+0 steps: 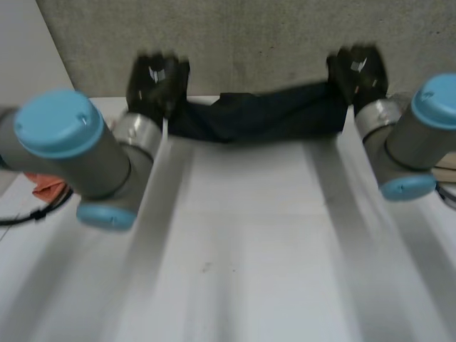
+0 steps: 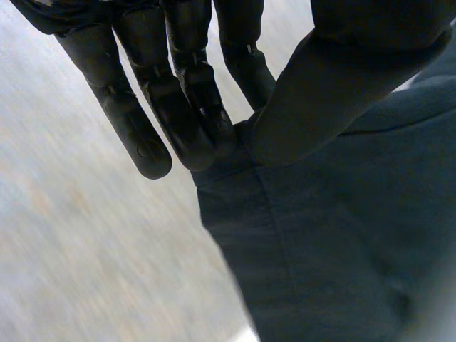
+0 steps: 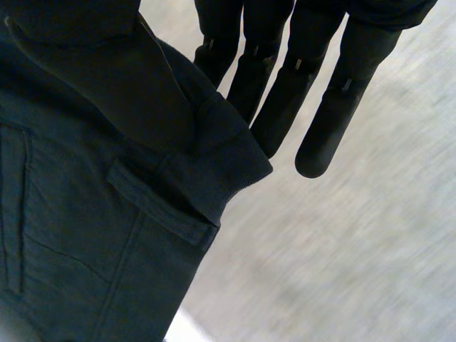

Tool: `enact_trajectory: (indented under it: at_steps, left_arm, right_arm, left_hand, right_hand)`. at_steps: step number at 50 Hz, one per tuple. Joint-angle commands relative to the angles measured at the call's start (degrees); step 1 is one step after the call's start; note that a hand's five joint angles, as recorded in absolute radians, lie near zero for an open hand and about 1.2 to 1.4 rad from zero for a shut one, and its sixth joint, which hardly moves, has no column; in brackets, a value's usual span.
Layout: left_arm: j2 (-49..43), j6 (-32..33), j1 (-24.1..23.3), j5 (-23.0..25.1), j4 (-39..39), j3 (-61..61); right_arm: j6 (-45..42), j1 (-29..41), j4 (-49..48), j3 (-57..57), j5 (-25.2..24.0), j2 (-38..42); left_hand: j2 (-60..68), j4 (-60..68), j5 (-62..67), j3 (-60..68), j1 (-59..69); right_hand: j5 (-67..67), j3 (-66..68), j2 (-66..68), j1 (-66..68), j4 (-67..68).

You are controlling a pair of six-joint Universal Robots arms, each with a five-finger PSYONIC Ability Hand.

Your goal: Fold the laundry.

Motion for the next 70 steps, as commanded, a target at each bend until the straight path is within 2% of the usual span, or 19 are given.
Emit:
enact_trajectory:
  at_steps: [1, 10, 16, 18, 21, 24, 27, 33, 37, 45, 54, 55, 56, 57, 58, 59, 61, 65, 70]
  left_arm:
    - [0.5, 0.4, -0.5, 0.4, -8.0, -12.8]
    - [16.3, 1.6, -1.4, 1.1, -26.4, -22.5]
    - [29.3, 13.1, -4.4, 7.4, -50.7, -28.6]
    - [31.9, 18.2, -5.1, 10.5, -58.0, -30.2]
    - [32.7, 22.1, -5.2, 12.7, -60.7, -30.4]
    - [32.1, 23.6, -5.0, 13.3, -57.1, -29.4]
    - [27.4, 23.8, -4.7, 12.7, -47.1, -26.6]
    - [15.3, 23.7, -3.8, 8.5, -27.6, -16.9]
    - [2.3, 23.5, -3.8, 5.2, -16.0, -4.1]
    - [-20.6, 21.9, -1.5, 2.5, -11.0, 22.4]
    - [-36.7, 20.6, -0.7, 1.8, -6.7, 45.7]
    - [-37.9, 19.8, -1.0, 2.0, -6.2, 47.2]
    - [-38.3, 19.2, -1.1, 2.1, -6.0, 47.4]
    - [-38.5, 18.4, -1.3, 2.1, -5.9, 47.5]
    - [-38.6, 17.2, -1.5, 2.1, -5.5, 47.4]
    - [-38.4, 15.8, -2.0, 2.2, -5.2, 46.9]
    - [-38.1, 14.4, -2.4, 2.1, -5.2, 46.1]
    - [-32.8, 11.9, -3.0, 1.5, -5.7, 41.0]
    - [-22.1, 9.0, -2.6, 1.7, -5.5, 29.1]
  right_arm:
    - [-8.6, -0.3, 11.7, 7.3, -0.6, 1.7]
    - [-23.1, -0.5, 37.4, 19.6, 0.1, -11.3]
    - [-32.1, -0.9, 55.9, 31.8, -1.4, -28.9]
    - [-35.2, -1.4, 56.9, 34.3, -2.2, -32.1]
    - [-39.0, -1.7, 57.1, 37.4, -3.5, -34.4]
    - [-38.6, -1.9, 56.8, 38.6, -4.1, -34.3]
    - [-36.4, -2.1, 54.6, 37.9, -4.7, -32.6]
    - [-26.3, -1.4, 38.8, 30.4, -2.3, -22.6]
    - [-22.7, -1.3, 30.4, 25.9, 1.6, -18.2]
    - [-23.1, -0.6, 15.3, 11.4, 9.0, -2.3]
    - [-27.4, -0.3, 1.4, -2.5, 10.5, 13.0]
    - [-27.6, -0.2, 0.6, -3.4, 10.8, 14.0]
    - [-27.7, 0.0, 0.0, -5.2, 11.3, 15.7]
    - [-27.6, 0.1, -0.5, -5.8, 11.6, 16.3]
    - [-27.3, 0.3, -0.7, -6.1, 12.0, 16.5]
    - [-26.9, 0.4, -0.9, -6.3, 12.6, 16.6]
    - [-24.9, 1.1, -0.7, -5.9, 14.0, 15.1]
    - [-18.2, 1.5, 0.5, 0.0, 14.7, 6.7]
    - [-12.4, 0.8, 7.7, 8.6, 11.2, -5.7]
  left_hand:
    - [11.4, 11.2, 11.7, 11.6, 14.0]
    - [11.4, 11.2, 11.7, 11.6, 14.0]
    - [11.4, 11.2, 11.7, 11.6, 14.0]
    - [11.4, 11.2, 11.7, 11.6, 14.0]
    - [11.4, 11.2, 11.7, 11.6, 14.0]
    - [11.4, 11.2, 11.7, 11.6, 14.0]
    - [11.4, 11.2, 11.7, 11.6, 14.0]
    - [11.4, 11.2, 11.7, 11.6, 14.0]
    - [11.4, 11.2, 11.7, 11.6, 14.0]
    - [11.4, 11.2, 11.7, 11.6, 14.0]
    - [11.4, 11.2, 11.7, 11.6, 14.0]
    - [7.7, 7.5, 8.1, 7.9, 10.3]
    - [-16.6, -16.8, -16.3, -16.4, -14.0]
    - [-49.0, -49.2, -48.7, -48.8, -46.4]
    - [-58.5, -58.7, -58.1, -58.3, -55.9]
    - [-47.6, -47.8, -47.3, -47.4, -45.0]
    - [-58.6, -58.8, -58.3, -58.4, -56.0]
    - [-58.6, -58.8, -58.3, -58.4, -56.0]
    - [-58.6, -58.8, -58.3, -58.4, -56.0]
  right_hand:
    - [11.9, 11.6, 12.4, 16.4, 11.4]
    - [11.9, 11.6, 12.4, 16.4, 11.4]
    - [11.9, 11.6, 12.4, 16.4, 11.4]
    - [11.9, 11.6, 12.4, 16.4, 11.4]
    - [11.9, 11.6, 12.4, 16.4, 11.4]
    - [11.9, 11.6, 12.4, 16.4, 11.4]
    - [11.9, 11.6, 12.4, 16.4, 11.4]
    - [11.9, 11.6, 12.4, 16.4, 11.4]
    - [11.9, 11.6, 12.4, 16.4, 11.4]
    - [11.9, 11.6, 12.4, 16.4, 11.4]
    - [11.2, 10.8, 11.6, 15.6, 10.6]
    - [-13.0, -13.4, -12.5, -8.5, -13.6]
    - [-58.1, -58.4, -57.6, -53.6, -58.6]
    - [-58.1, -58.4, -57.6, -53.6, -58.6]
    - [-58.1, -58.4, -57.6, -53.6, -58.6]
    - [-58.1, -58.4, -57.6, -53.6, -58.6]
    - [-58.1, -58.4, -57.6, -53.6, -58.6]
    - [-58.1, -58.4, -57.6, -53.6, -58.6]
    - [-58.1, -58.4, -57.6, -53.6, -58.6]
